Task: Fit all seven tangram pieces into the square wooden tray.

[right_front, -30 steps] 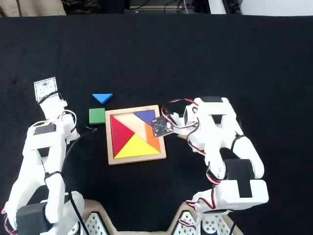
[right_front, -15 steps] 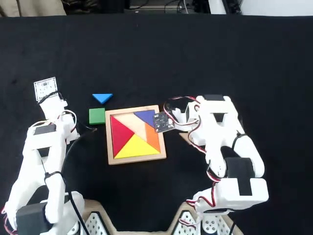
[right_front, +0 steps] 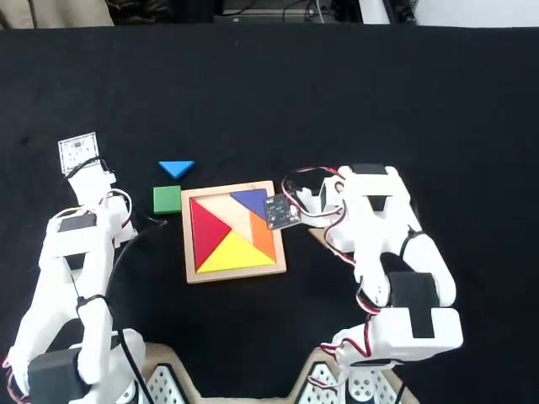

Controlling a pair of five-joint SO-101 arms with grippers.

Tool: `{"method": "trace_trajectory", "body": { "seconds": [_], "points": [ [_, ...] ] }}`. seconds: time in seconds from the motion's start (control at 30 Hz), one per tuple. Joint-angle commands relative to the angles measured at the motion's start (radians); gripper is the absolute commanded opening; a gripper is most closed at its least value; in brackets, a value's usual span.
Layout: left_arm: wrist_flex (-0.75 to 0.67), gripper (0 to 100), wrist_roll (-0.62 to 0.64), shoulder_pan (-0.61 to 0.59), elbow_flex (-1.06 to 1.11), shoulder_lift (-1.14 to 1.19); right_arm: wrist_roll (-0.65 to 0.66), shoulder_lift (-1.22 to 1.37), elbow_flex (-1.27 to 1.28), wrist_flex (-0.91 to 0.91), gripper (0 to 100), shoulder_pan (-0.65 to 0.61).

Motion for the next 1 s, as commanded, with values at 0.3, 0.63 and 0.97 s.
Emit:
{"method": "trace_trajectory", "body": {
  "seconds": [0.3,0.63,0.97],
  "points": [
    [-0.018,3,-0.003,-0.007,-0.005,-0.023,-0.157,0.013,0.012,0.009,17.7,-0.048],
    [-0.018,3,-0.003,-0.007,-0.005,-0.023,-0.157,0.015,0.013,0.003,17.5,-0.044],
    [-0.018,3,-0.003,-0.007,-0.005,-0.023,-0.157,0.015,0.013,0.002,17.4,-0.018]
  ]
}}
